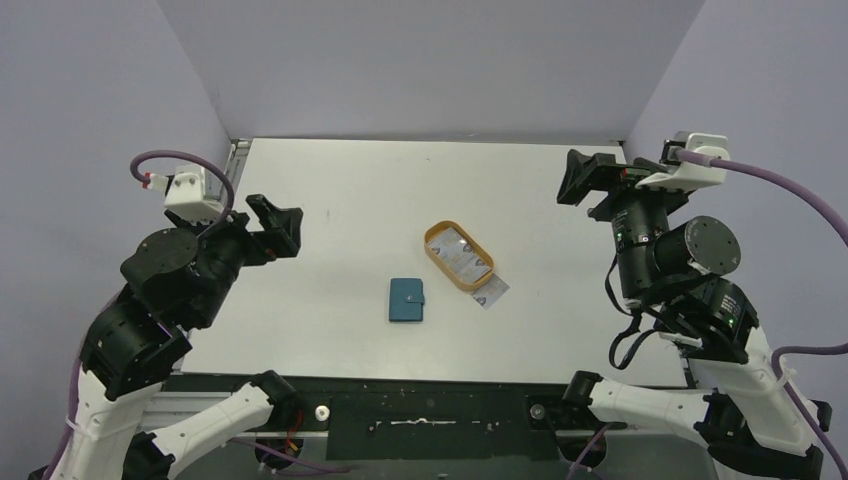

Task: Put the credit cards into the card holder
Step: Reset both arms

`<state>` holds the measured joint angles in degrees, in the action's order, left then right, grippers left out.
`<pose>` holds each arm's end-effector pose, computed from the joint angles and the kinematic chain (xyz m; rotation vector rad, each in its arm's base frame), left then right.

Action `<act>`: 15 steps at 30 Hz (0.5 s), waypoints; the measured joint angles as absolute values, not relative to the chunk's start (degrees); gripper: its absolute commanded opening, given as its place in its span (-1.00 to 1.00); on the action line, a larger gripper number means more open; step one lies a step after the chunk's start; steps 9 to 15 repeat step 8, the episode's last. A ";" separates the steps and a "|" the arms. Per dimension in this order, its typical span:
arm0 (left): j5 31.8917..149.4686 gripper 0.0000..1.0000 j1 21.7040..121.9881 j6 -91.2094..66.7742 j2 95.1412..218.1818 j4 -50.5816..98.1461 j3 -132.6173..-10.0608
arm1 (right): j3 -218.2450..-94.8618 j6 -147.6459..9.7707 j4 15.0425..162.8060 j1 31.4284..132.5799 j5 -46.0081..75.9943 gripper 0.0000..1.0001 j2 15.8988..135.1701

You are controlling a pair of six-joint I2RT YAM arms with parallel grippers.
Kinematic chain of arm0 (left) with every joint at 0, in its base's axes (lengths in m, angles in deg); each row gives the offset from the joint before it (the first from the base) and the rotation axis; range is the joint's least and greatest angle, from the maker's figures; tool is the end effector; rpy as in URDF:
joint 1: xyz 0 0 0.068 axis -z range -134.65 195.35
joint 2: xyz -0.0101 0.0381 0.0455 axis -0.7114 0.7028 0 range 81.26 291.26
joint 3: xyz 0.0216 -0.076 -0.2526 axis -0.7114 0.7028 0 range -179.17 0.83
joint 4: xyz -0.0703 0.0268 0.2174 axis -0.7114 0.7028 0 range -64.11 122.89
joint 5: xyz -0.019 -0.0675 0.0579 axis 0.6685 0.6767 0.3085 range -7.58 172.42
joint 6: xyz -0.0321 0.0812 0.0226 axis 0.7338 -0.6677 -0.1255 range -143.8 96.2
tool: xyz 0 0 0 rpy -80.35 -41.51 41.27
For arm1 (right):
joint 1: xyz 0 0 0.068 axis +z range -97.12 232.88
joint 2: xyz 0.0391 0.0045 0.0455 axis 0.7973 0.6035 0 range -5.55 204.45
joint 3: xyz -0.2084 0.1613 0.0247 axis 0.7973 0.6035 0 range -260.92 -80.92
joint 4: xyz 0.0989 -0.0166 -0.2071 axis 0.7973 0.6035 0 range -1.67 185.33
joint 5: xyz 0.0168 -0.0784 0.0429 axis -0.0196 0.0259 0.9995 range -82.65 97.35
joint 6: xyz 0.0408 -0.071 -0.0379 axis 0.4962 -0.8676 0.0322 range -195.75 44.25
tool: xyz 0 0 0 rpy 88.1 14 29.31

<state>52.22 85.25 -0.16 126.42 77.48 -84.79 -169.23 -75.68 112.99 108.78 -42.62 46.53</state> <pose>0.1047 -0.0346 0.4497 -0.1336 1.7462 -0.3480 0.1190 0.0657 0.5136 0.0458 1.4440 0.2052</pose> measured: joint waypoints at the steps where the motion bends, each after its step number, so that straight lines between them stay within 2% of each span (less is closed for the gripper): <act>1: 52.16 0.95 85.25 -0.47 126.47 77.09 -85.08 | -169.23 -76.66 111.99 108.78 -43.15 1.00 46.44; 8: 52.01 0.95 85.25 -0.92 126.38 76.21 -82.48 | -162.09 -80.46 104.80 108.75 -46.93 1.00 43.84; 15: 52.01 0.95 85.25 -0.92 126.38 76.21 -82.48 | -162.09 -80.46 104.80 108.75 -46.93 1.00 43.84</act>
